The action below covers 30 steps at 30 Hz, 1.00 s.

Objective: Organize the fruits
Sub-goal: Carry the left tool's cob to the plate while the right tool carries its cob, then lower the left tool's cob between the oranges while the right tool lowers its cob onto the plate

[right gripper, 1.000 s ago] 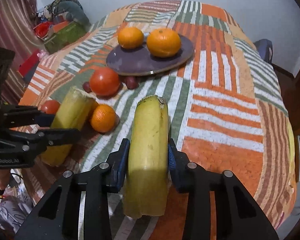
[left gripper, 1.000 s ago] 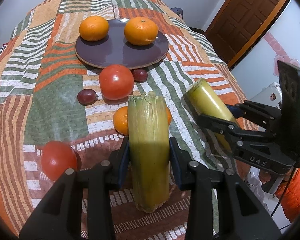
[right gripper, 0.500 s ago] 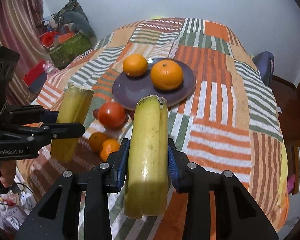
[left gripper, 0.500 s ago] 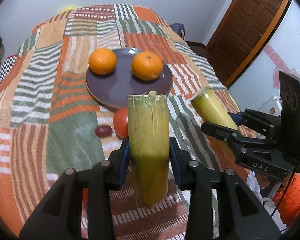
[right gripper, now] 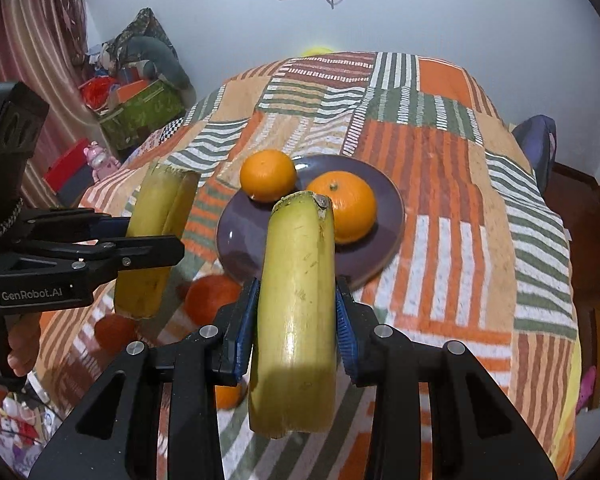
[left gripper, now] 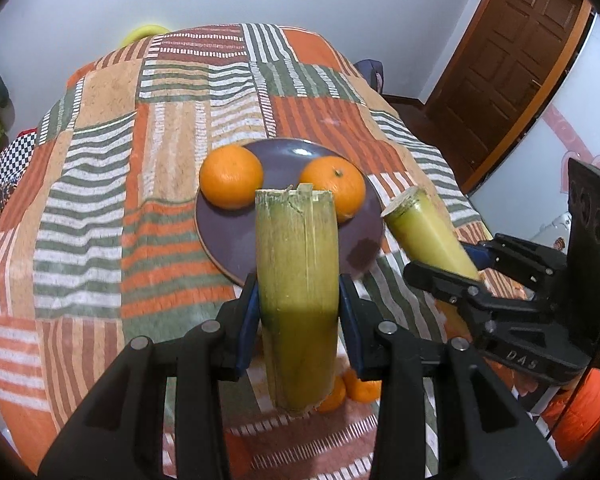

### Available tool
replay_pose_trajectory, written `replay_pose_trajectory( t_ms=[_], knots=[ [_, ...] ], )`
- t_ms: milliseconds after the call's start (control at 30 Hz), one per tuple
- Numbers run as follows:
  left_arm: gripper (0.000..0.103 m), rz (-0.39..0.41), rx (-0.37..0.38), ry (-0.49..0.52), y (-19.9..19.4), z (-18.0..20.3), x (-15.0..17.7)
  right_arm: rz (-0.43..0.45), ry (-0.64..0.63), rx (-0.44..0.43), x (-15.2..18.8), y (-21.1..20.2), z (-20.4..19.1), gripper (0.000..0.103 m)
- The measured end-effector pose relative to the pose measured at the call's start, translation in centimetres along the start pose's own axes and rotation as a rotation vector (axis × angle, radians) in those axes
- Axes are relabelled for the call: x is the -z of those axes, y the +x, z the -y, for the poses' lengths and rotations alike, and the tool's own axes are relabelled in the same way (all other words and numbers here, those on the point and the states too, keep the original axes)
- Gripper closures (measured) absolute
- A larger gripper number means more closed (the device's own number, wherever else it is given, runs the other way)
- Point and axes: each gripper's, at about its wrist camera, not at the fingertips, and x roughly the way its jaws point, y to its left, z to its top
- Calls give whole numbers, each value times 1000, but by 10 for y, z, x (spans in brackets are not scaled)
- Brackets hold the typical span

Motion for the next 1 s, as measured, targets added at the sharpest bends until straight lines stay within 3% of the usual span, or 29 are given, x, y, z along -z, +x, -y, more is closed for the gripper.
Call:
replay_pose_trajectory(
  t_ms=[500,1000],
  knots=[
    [66,-41,3,29,60,-11,-48,23,-7,31,-33,23,22,70],
    [66,-45,-28,32,98,-19,-75,27,-7,83,-65,51,62,70]
  ],
)
